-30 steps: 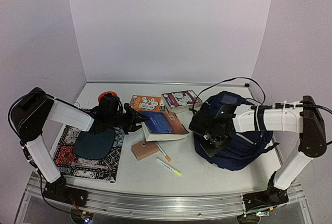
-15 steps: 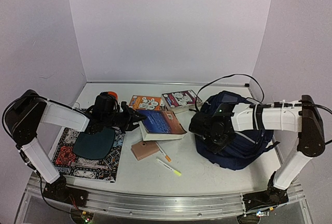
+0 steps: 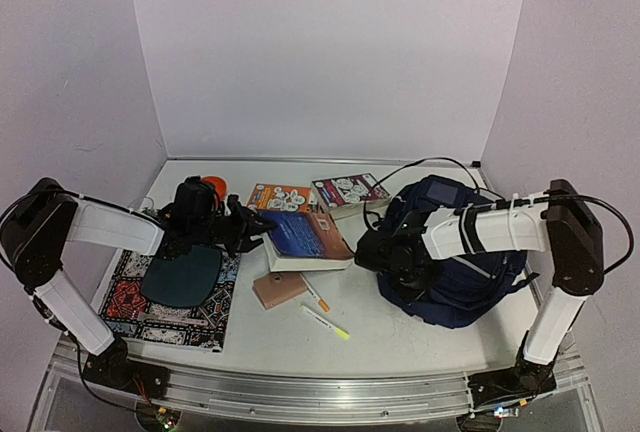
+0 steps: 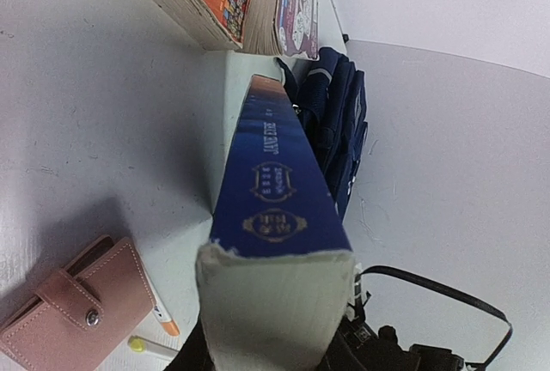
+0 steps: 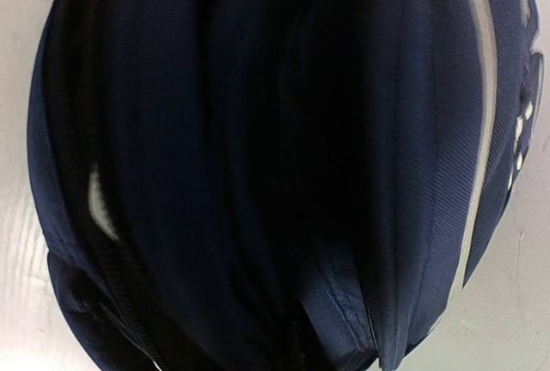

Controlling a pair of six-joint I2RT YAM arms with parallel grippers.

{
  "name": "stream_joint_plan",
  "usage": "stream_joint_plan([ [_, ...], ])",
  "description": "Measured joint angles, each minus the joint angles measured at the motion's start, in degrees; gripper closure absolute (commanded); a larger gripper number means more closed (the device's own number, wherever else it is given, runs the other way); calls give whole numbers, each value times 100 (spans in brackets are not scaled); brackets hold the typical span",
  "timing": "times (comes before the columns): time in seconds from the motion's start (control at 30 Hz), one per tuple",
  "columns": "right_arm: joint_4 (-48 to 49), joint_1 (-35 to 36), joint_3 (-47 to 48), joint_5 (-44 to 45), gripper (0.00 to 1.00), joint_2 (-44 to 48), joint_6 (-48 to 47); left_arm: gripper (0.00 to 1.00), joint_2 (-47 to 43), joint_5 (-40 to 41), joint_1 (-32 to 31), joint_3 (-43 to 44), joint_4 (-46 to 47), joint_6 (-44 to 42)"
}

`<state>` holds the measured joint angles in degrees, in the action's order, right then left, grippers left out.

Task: Pack the student bag
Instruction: Pick up the largest pocket of the bag from the student bag, then place the book in the largest pocket of the bag.

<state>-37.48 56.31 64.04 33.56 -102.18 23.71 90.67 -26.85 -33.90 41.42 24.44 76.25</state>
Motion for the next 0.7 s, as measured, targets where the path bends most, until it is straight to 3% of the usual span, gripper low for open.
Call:
stream_joint_plan([
  [0.23,-146,-71,775,-534,100,-2,-128,100,-633,-118,148,-207,-212,-4],
  [0.5,-149,-72,2070,-1686,100,138,159,100,-1990,-349,490,-654,-382,-42],
  [0.7,-472,-75,2818,-1801,100,136,323,100,-2588,-450,596,-894,-537,-22],
])
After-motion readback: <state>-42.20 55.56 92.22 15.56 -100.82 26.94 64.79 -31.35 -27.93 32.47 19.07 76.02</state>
